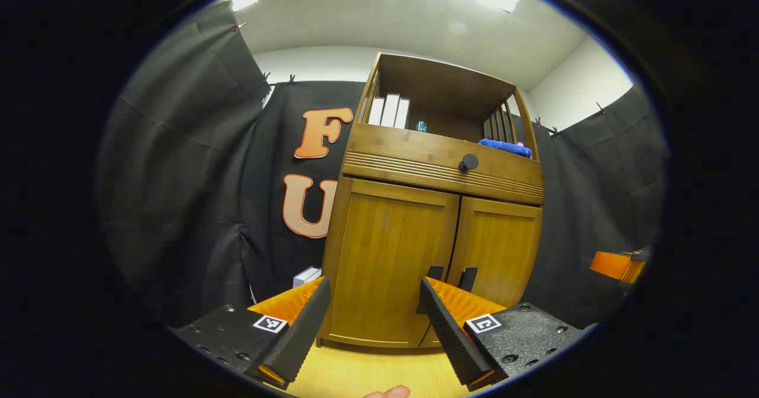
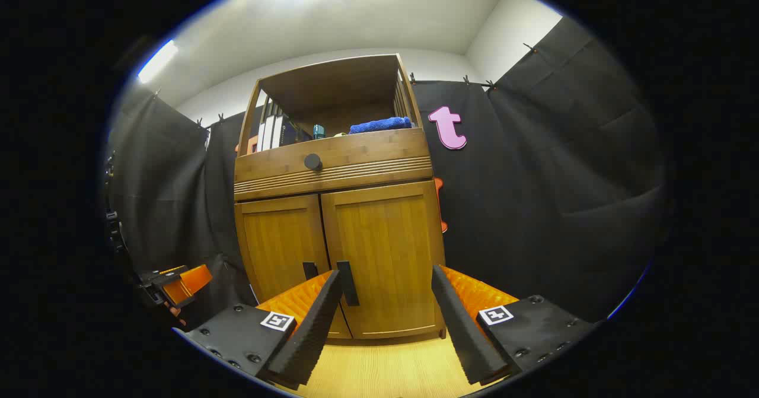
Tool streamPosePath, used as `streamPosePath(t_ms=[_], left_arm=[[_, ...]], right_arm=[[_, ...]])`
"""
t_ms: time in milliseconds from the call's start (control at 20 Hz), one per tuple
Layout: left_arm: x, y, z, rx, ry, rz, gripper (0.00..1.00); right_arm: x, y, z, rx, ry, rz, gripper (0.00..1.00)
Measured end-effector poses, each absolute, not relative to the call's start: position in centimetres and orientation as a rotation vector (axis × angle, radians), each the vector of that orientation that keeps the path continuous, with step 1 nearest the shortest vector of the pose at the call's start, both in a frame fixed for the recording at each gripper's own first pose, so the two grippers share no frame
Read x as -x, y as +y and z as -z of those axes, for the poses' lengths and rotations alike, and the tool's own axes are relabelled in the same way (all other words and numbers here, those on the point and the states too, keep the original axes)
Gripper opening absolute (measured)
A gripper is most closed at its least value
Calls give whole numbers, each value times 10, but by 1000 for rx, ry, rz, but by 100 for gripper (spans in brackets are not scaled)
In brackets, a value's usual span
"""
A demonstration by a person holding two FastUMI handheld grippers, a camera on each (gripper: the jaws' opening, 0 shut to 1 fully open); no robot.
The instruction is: Open the right door of the double-door shoe cabinet with the right hand, and open the left door with the left hand.
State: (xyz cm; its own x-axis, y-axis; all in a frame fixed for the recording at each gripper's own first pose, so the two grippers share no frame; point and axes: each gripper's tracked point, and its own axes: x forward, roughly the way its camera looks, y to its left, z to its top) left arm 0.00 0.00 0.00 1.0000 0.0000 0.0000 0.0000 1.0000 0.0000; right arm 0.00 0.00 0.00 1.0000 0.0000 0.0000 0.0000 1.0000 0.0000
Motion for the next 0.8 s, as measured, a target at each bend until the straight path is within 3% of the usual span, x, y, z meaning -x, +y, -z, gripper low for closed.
streamPosePath(t_ms=[800], left_arm=[[4,4,4,15,8,10,91]], right_arm=[[4,-3,3,0,-1,26,98]])
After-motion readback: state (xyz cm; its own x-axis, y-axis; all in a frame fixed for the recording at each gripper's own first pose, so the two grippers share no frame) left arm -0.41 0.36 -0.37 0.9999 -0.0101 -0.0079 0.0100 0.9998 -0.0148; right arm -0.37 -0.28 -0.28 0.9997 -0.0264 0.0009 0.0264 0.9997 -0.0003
